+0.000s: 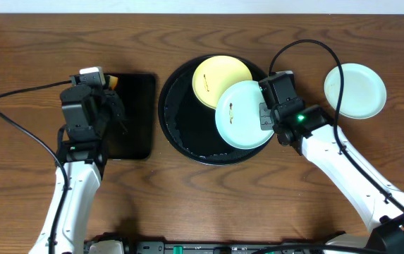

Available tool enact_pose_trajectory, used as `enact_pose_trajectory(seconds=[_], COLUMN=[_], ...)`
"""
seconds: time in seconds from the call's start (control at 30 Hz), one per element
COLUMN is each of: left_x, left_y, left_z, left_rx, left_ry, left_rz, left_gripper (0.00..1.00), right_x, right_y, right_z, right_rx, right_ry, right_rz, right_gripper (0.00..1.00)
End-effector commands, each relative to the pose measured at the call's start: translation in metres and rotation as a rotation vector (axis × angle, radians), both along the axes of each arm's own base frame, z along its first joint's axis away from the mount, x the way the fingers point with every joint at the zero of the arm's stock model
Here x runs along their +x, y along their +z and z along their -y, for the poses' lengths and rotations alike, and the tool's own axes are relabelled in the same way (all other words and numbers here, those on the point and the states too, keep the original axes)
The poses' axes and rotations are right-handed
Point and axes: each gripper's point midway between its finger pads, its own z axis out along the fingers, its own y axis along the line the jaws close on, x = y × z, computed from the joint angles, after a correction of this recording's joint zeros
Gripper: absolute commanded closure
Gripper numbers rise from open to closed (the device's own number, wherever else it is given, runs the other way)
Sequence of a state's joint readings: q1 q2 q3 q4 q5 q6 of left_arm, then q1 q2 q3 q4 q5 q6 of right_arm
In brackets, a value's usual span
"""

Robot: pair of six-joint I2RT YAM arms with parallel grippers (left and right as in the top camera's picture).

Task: Clean dirty plates on tray and stack at the side
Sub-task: 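Grasp the sponge with the left gripper and lift it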

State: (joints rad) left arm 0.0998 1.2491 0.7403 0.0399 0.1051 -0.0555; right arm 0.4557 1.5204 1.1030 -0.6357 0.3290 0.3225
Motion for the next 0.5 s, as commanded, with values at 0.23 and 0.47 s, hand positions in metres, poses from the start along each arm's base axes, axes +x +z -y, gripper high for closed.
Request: enact_pose_trajectory(seconds=[0.23, 0.47], left_x=[0.009, 0.012], left_y=[-0.003, -0.003], left_z=[-0.014, -0.015], left_rx=[0.050, 0.052], left_ry=[0.088, 0.090], left_rz=[0.002, 0.012], left_gripper=[0.92, 0.93], right_x=[0.004, 0.001], right_y=[0.004, -0.004], right_z=[0.003, 0.005], right_rx=[0.014, 0.050], right_ry=[-0.032, -0.094], right_rz=[0.012, 0.003], right_gripper=[0.99, 0.99])
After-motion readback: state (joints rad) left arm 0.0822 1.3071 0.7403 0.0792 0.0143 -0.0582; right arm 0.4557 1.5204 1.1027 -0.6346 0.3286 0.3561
